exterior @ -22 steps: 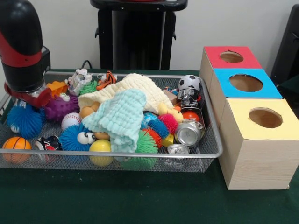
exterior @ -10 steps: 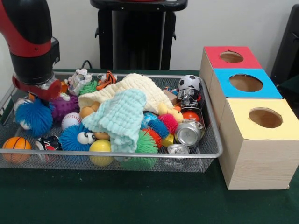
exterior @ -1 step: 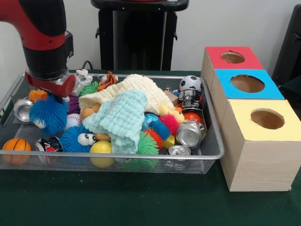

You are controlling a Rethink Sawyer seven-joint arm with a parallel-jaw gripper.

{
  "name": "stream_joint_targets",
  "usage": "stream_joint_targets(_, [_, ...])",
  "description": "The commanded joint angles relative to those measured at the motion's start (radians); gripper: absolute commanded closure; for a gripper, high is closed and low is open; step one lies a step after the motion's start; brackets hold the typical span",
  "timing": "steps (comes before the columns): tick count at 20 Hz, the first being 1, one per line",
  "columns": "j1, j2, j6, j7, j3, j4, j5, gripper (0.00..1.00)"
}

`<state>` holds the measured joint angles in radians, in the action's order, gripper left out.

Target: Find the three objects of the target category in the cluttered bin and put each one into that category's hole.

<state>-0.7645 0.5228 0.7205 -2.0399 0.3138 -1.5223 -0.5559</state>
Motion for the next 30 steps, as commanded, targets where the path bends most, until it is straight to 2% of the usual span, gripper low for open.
stream_joint_targets(1, [0.044, 0.045, 0.025, -0.001, 0.064, -0.103, 0.077, 1.00])
stream_joint_targets(6, [0.075, 0.071, 0.014, -0.032, 0.059, -0.144, 0.130, 1.00])
stream_joint_targets(13, [0.113, 0.069, -0.005, -0.054, 0.035, -0.153, 0.166, 1.00])
stream_joint_targets(19, [0.126, 0.023, -0.117, -0.090, 0.020, -0.193, 0.162, 1.00])
stream_joint_targets(27, [0.162, 0.040, -0.201, -0.153, -0.002, -0.279, 0.188, 1.00])
stream_joint_targets(30, [0.176, 0.010, -0.261, -0.174, -0.013, -0.293, 0.193, 1.00])
